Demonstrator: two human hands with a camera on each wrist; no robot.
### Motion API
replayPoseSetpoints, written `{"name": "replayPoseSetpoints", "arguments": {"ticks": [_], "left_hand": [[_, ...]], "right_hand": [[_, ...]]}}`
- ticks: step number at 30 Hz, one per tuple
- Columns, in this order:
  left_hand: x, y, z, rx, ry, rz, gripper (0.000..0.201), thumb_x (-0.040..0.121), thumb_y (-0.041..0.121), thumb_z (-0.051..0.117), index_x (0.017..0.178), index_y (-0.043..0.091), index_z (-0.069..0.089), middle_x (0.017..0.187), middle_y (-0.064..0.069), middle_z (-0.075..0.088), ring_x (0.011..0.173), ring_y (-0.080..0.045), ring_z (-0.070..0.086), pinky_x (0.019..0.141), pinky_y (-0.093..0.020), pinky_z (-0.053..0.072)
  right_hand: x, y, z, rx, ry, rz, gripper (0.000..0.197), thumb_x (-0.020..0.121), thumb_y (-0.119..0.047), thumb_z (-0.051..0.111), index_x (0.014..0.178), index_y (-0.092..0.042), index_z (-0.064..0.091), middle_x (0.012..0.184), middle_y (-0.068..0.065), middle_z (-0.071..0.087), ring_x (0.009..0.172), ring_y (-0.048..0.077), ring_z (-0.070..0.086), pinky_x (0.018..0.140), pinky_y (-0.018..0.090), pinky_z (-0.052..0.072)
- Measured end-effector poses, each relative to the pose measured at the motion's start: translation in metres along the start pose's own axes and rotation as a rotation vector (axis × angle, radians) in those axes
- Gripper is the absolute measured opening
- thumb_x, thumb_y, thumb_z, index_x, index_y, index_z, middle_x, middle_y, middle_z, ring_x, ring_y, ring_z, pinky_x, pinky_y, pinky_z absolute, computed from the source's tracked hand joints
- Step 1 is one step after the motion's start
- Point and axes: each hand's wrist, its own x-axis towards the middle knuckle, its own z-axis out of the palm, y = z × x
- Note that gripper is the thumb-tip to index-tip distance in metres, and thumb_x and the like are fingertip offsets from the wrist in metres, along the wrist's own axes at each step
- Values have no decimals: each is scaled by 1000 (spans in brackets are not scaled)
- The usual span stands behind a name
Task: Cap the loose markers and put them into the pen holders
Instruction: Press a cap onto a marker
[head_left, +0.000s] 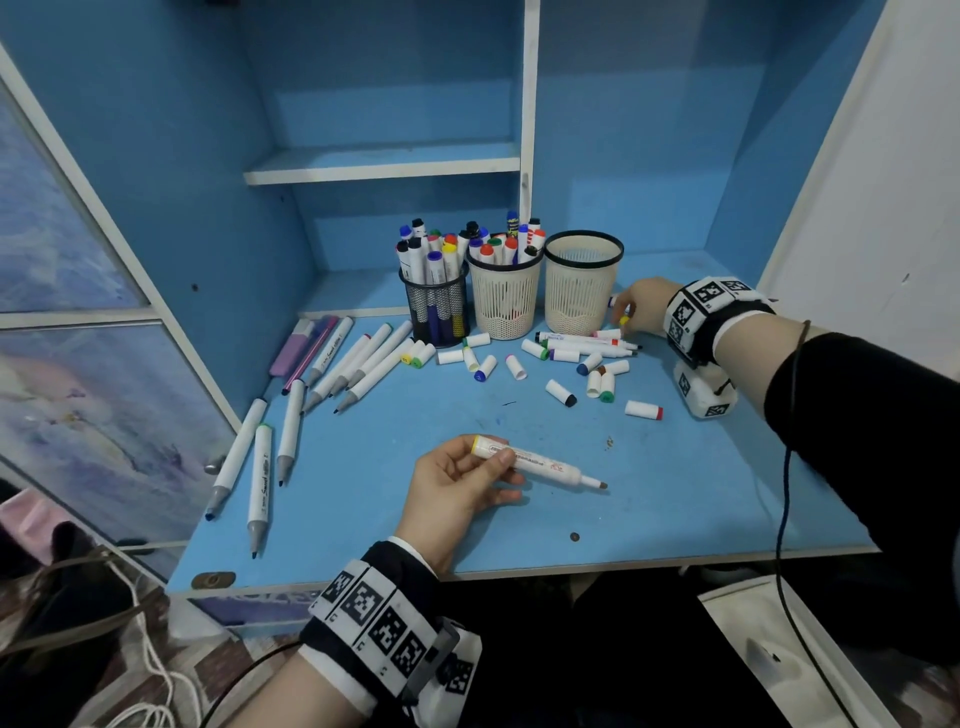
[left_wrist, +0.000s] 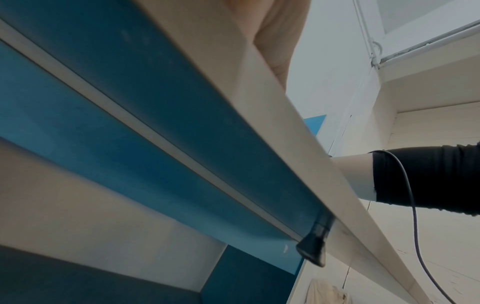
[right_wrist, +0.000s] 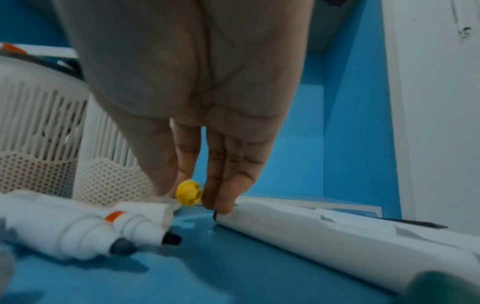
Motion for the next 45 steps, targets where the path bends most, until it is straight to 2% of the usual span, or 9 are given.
{"name": "replayPoseSetpoints", "arguments": {"ticks": [3, 5, 11, 15, 22, 27, 31, 37, 45], "left_hand": [[0, 0, 1, 1, 3, 2, 5, 86, -5, 57, 88, -4, 62, 68, -11, 68, 63, -21, 67, 58, -28, 57], [0, 0, 0, 7, 4, 5, 6, 86, -5, 57, 88, -3, 62, 68, -11, 68, 64, -20, 67, 58, -26, 57], [1, -2, -2, 22, 4, 9, 8, 84, -5, 57, 91, -3, 62, 71, -11, 69, 66, -19, 69, 61, -25, 58], [1, -2, -3, -6, 8, 1, 10, 84, -8, 57, 90, -2, 62, 73, -12, 70, 66, -20, 70, 61, -23, 57], [-1, -1, -1, -88, 25, 17, 11, 85, -12, 53, 91, -5, 58, 71, -13, 70, 63, -20, 70, 59, -23, 57], [-1, -1, -2, -89, 54, 19, 11, 84, -9, 55, 93, -4, 58, 75, -14, 71, 66, -22, 70, 62, -23, 58], [-1, -1, -2, -80, 65, 14, 11, 84, -9, 55, 92, -2, 59, 76, -14, 71, 68, -23, 70, 66, -24, 58], [-2, 0, -2, -98, 78, 16, 10, 85, -9, 54, 90, -2, 59, 74, -12, 72, 67, -22, 71, 63, -22, 57], [-2, 0, -1, -62, 60, 21, 8, 86, -7, 54, 89, -1, 58, 72, -11, 71, 66, -22, 71, 62, -22, 57]], "right_hand": [[-9, 4, -8, 122, 106, 30, 11, 83, -9, 65, 92, -8, 70, 83, 5, 64, 82, 22, 55, 70, 25, 37], [-19, 4, -15, 182, 129, 38, 6, 81, -6, 66, 87, -9, 67, 88, 11, 67, 73, 21, 54, 67, 26, 40], [-76, -2, -28, 588, 162, 38, 19, 79, -3, 69, 85, -16, 57, 69, 6, 65, 42, 0, 58, 56, 20, 47], [-137, -13, -18, 845, 116, 29, 14, 81, -1, 67, 85, -13, 62, 70, 10, 65, 58, 16, 61, 66, 26, 51], [-214, -35, 40, 1358, 52, 163, 15, 86, 5, 59, 90, -8, 66, 75, 10, 68, 57, 11, 64, 61, 18, 55], [-224, -55, 84, 1681, 243, 312, 12, 87, 4, 58, 90, -7, 63, 89, 16, 68, 76, 21, 67, 74, 22, 57], [-219, -62, 90, 1775, 384, 295, 12, 85, 5, 60, 92, -5, 63, 95, 18, 69, 87, 26, 68, 81, 24, 57], [-214, -71, 92, 1727, 389, 204, 13, 82, 7, 63, 86, -5, 66, 72, 13, 66, 63, 18, 61, 60, 19, 50], [-217, -64, 96, 1762, 284, 88, 15, 81, 8, 62, 90, -3, 69, 68, 11, 68, 59, 14, 62, 58, 18, 50]]}}
